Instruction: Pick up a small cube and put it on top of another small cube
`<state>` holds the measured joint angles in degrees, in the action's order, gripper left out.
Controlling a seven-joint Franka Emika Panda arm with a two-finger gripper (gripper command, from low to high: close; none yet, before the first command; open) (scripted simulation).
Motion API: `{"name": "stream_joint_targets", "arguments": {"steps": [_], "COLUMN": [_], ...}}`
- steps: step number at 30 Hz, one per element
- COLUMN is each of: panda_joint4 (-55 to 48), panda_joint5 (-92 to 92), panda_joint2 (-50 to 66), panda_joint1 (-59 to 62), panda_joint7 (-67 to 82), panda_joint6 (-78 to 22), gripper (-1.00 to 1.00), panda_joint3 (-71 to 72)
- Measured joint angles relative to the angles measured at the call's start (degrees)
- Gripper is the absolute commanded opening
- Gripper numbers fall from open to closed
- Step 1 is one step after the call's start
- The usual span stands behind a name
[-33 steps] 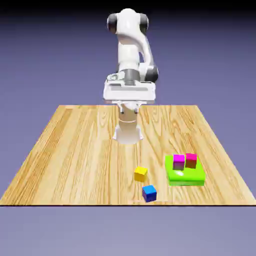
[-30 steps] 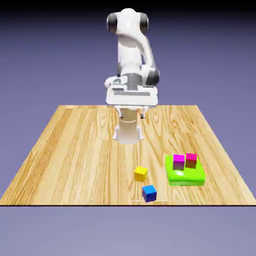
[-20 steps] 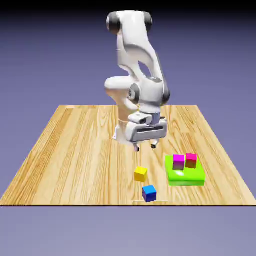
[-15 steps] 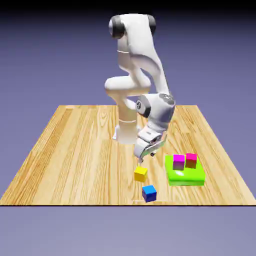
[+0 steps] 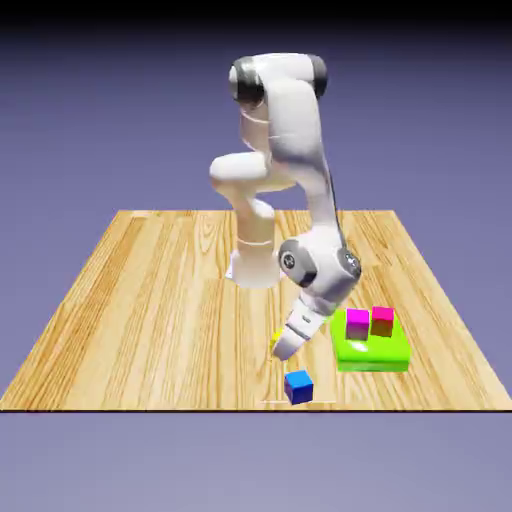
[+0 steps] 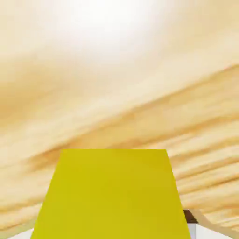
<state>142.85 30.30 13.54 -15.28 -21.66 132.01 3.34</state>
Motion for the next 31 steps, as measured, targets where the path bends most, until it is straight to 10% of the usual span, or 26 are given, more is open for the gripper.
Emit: {"name": "stream_joint_targets", "arguments": {"steps": [10,25,26,31], "panda_joint4": [-4.1,-2.3,-1.9,-3.8], "panda_joint5": [1.1,8.4,9.8,2.7], "panda_joint2": [-13.6,-7.7,-6.4,-12.6], "panda_joint1": [-5.8,-3.7,-3.9,-5.4], "panda_joint7": [22.7,18.0,16.9,22.0], "panda_joint6": [-9.8,-3.6,-2.3,-8.7], "gripper": [-1.00,-1.00,1.00,1.00], "panda_joint3": [20.1,18.2,17.6,20.2]}}
